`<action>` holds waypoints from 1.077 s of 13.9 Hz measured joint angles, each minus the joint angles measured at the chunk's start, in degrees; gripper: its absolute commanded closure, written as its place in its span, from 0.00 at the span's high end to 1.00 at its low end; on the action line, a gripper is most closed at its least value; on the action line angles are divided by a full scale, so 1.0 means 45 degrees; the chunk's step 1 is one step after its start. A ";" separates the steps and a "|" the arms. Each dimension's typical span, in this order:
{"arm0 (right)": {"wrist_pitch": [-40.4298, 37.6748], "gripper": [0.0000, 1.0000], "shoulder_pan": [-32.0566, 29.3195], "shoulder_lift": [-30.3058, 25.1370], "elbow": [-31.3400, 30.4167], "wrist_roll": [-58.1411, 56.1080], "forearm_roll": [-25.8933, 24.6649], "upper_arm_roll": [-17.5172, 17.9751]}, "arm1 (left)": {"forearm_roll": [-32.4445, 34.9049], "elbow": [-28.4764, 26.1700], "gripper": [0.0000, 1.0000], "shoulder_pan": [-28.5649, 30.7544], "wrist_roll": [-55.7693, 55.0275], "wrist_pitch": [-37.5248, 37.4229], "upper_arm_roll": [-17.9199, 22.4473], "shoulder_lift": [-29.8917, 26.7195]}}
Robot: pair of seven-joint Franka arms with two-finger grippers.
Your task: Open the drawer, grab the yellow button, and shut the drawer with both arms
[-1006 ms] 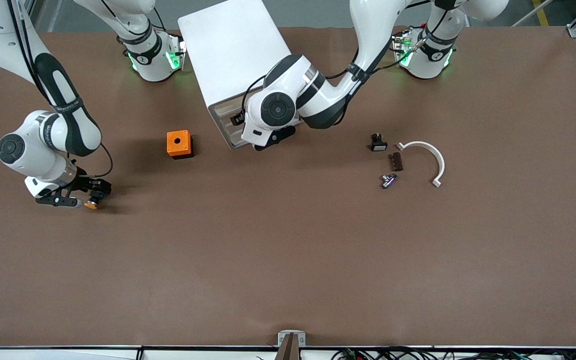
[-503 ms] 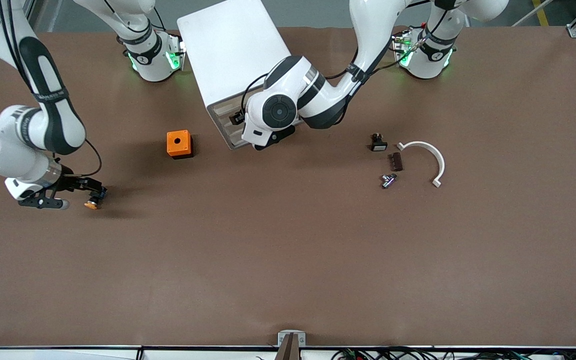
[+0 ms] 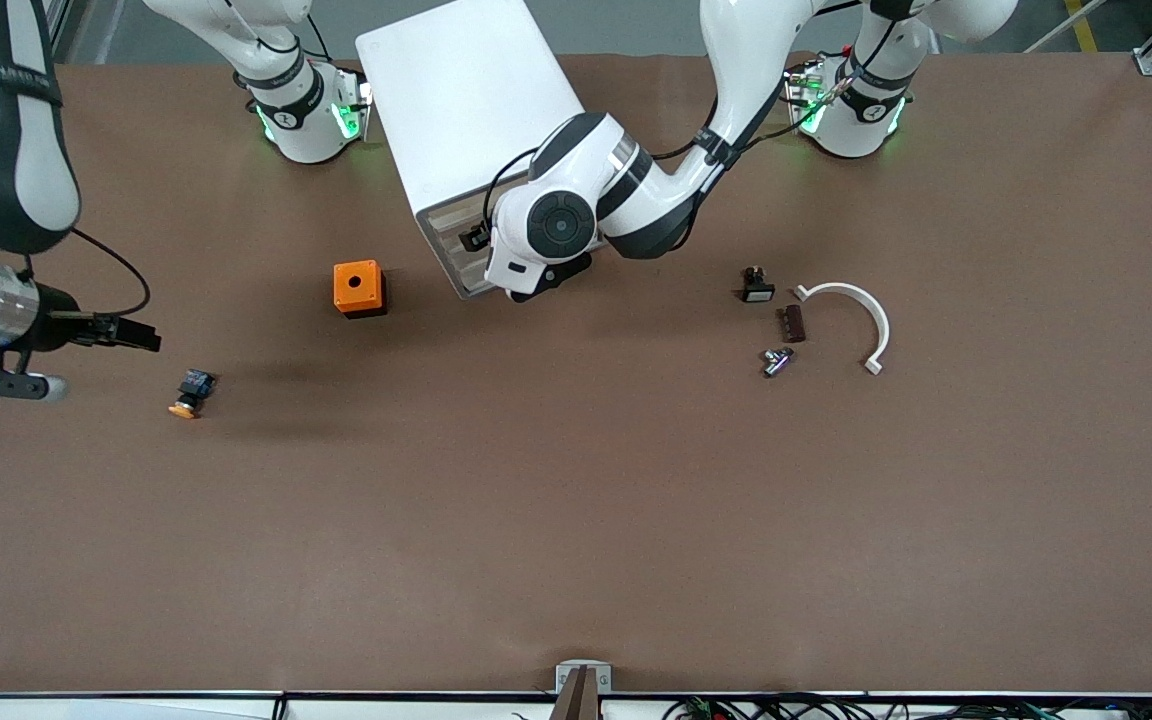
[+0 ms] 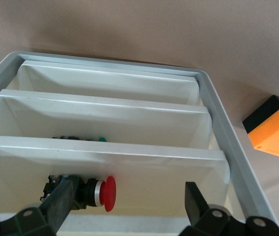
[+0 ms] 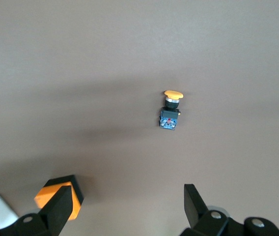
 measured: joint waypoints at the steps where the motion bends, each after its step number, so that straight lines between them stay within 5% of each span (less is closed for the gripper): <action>1: -0.0381 1.00 0.0036 -0.0234 0.0293 0.0058 0.0000 0.0000 | -0.0013 0.0046 1.00 0.0047 -0.0013 0.0012 0.0029 -0.0023; 8: -0.1336 1.00 0.0069 -0.2249 0.0671 0.0071 0.0001 0.0025 | 0.0038 0.0147 1.00 0.1522 -0.0017 0.0026 0.0183 -0.0676; 15: -0.2700 1.00 0.0064 -0.1860 0.2181 0.0070 -0.0036 0.0003 | 0.0781 0.0137 1.00 0.3044 -0.0017 -0.0027 0.0225 -0.1237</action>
